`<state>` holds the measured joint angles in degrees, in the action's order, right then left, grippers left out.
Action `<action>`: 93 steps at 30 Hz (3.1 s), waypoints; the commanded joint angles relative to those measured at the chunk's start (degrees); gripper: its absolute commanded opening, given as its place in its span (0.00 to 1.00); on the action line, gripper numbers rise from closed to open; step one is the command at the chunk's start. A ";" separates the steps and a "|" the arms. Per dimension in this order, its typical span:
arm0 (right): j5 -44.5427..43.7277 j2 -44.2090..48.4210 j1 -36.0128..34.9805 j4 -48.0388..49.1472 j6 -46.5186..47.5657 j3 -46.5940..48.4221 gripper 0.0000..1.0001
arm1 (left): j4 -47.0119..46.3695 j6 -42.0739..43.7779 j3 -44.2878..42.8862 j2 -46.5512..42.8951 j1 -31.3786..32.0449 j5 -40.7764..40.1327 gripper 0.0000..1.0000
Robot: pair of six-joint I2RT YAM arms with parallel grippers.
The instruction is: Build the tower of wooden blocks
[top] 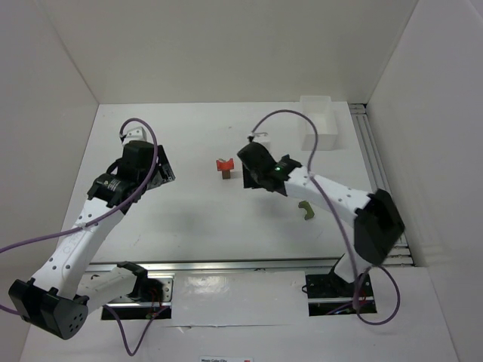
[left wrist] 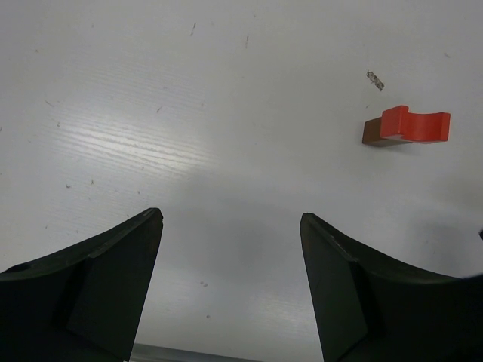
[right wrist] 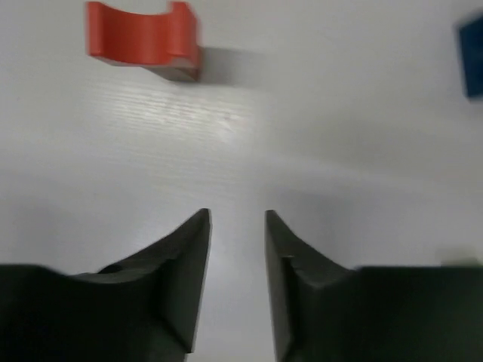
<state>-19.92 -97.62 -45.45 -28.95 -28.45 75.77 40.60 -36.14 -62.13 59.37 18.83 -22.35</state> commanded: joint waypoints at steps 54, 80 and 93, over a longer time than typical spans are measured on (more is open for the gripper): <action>-19.14 10.21 10.40 -7.94 -6.34 -22.43 0.01 | -2.29 2.92 -0.63 1.53 -0.55 5.83 0.86; -37.73 -23.93 -9.57 -36.97 -27.63 2.19 0.42 | -1.05 2.92 -1.15 -1.37 -1.08 5.64 0.86; -27.32 -13.51 -10.62 -26.98 -18.42 0.88 0.83 | -0.52 2.92 -1.68 -1.89 -1.08 5.65 0.86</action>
<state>-53.47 -119.33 -55.48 -63.68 -50.30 77.41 40.34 -34.44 -61.82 58.72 18.11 -16.43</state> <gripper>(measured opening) 0.753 0.863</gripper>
